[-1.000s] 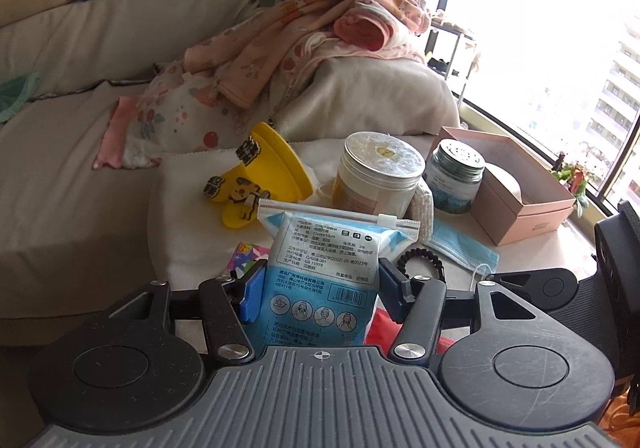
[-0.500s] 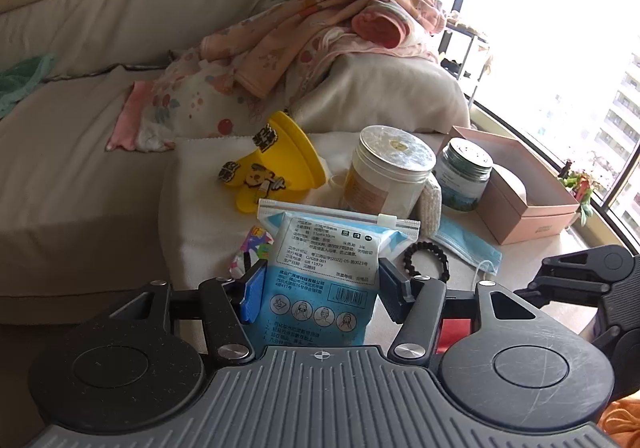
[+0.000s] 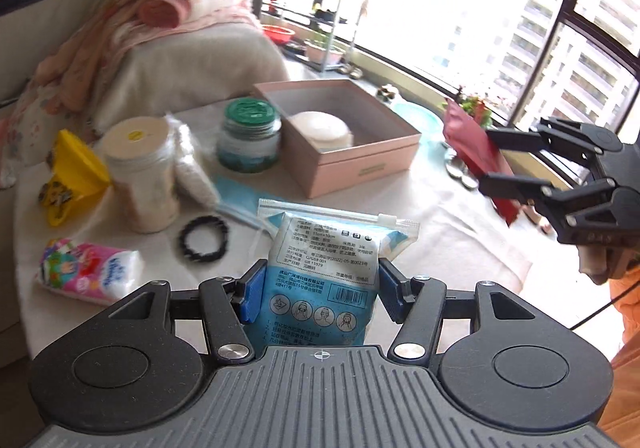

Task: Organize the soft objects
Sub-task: 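Drop the wipes into the pink box with the left tool while the right tool drops the envelope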

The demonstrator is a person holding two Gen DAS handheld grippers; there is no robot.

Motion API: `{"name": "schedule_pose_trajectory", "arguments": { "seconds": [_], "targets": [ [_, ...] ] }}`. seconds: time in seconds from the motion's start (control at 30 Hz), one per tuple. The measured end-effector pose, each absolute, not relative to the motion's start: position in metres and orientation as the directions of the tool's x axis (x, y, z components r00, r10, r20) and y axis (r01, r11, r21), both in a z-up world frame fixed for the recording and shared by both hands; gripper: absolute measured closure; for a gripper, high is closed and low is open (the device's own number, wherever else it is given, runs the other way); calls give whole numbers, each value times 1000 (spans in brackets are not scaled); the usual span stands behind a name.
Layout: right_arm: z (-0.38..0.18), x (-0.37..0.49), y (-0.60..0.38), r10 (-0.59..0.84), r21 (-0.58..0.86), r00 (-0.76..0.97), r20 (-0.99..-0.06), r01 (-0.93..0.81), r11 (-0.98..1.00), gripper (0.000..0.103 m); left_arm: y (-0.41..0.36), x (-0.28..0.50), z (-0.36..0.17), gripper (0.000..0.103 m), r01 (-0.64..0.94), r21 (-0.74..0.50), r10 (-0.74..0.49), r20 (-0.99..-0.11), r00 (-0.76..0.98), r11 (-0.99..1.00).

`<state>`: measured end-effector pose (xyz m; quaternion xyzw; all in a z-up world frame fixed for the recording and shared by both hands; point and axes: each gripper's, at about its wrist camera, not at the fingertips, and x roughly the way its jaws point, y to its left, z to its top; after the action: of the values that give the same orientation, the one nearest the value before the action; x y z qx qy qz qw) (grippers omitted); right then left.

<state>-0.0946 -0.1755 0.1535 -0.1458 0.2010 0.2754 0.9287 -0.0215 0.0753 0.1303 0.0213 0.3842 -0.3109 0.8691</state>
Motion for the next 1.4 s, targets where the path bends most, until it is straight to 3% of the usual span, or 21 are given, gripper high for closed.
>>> {"name": "schedule_pose_trajectory", "arguments": {
  "seconds": [0.23, 0.4, 0.5, 0.73, 0.83, 0.9, 1.17, 1.4],
  "targets": [
    [190, -103, -257, 287, -137, 918, -274, -332, 933, 50, -10, -16, 158, 41, 681, -150, -589, -652, 477, 717],
    [205, -78, -287, 228, -79, 949, -220, -250, 965, 50, -42, 17, 177, 41, 683, -106, -599, -589, 542, 723],
    [215, -50, -304, 218, -9, 951, -220, -226, 974, 50, -57, 60, 172, 41, 650, -163, -608, -571, 552, 742],
    [216, 44, -318, 191, 19, 933, -306, -194, 981, 50, -100, 157, 123, 39, 575, -309, -637, -541, 548, 757],
    [202, 87, -310, 191, 20, 913, -361, -197, 980, 50, -113, 200, 87, 40, 533, -335, -603, -639, 478, 777],
    [189, 116, -307, 207, 63, 888, -410, -199, 978, 50, -111, 210, 75, 41, 523, -347, -603, -647, 468, 778],
    [129, 198, -289, 277, 219, 761, -587, -180, 959, 43, -53, 169, 105, 41, 568, -309, -632, -544, 553, 763],
    [122, 209, -272, 285, 242, 744, -604, -170, 955, 43, 21, 126, 103, 41, 517, -311, -595, -545, 590, 797]
  ]
}}
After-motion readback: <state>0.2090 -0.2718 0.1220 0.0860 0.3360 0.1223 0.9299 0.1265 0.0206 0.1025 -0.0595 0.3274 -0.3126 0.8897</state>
